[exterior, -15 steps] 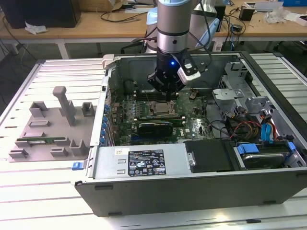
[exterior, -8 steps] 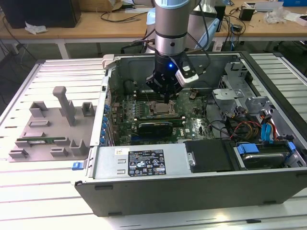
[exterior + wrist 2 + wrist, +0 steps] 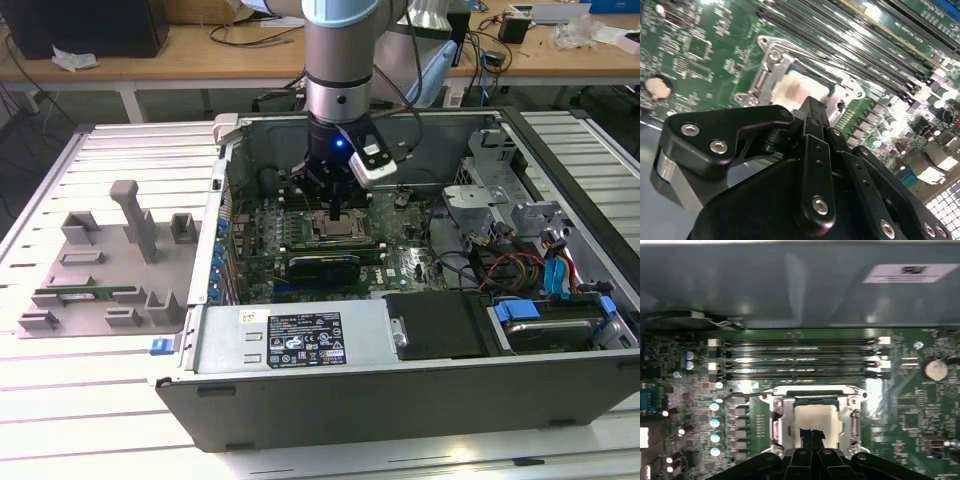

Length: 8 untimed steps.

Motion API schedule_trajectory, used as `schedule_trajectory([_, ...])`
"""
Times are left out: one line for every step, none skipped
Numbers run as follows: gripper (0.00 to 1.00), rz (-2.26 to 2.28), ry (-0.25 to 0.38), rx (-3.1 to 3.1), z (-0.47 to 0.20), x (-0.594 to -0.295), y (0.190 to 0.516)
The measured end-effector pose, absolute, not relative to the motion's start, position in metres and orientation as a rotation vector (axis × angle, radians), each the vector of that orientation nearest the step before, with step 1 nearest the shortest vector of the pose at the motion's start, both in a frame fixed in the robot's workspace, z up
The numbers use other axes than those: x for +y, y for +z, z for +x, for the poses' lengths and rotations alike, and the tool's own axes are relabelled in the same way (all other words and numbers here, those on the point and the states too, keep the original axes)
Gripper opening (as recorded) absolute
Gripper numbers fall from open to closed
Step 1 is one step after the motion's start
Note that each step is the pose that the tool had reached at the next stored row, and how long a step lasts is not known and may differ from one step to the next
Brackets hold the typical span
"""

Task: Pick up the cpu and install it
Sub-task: 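Close the cpu cover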

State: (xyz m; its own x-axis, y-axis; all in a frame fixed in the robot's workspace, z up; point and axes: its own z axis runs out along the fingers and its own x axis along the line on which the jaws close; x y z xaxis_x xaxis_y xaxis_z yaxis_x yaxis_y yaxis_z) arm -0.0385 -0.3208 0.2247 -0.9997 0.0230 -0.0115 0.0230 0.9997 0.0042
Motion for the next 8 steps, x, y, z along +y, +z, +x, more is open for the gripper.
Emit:
schedule_trajectory([0.11, 0.036, 0.007, 3.129, -0.041, -0.321, 0.224])
schedule_trajectory([0.11, 0.036, 0.007, 3.128, -0.043, -0.321, 0.223])
schedule_trajectory([0.11, 0.036, 0.006, 3.128, -0.045, -0.321, 0.222])
schedule_trajectory([0.11, 0.036, 0.006, 3.127, -0.047, -0.321, 0.222])
schedule_trajectory([0.11, 0.036, 0.006, 3.126, -0.049, -0.321, 0.22])
schedule_trajectory([0.11, 0.036, 0.007, 3.126, -0.051, -0.321, 0.218])
schedule_trajectory([0.11, 0.036, 0.007, 3.125, -0.052, -0.321, 0.216])
schedule_trajectory([0.11, 0.036, 0.007, 3.124, -0.054, -0.321, 0.214])
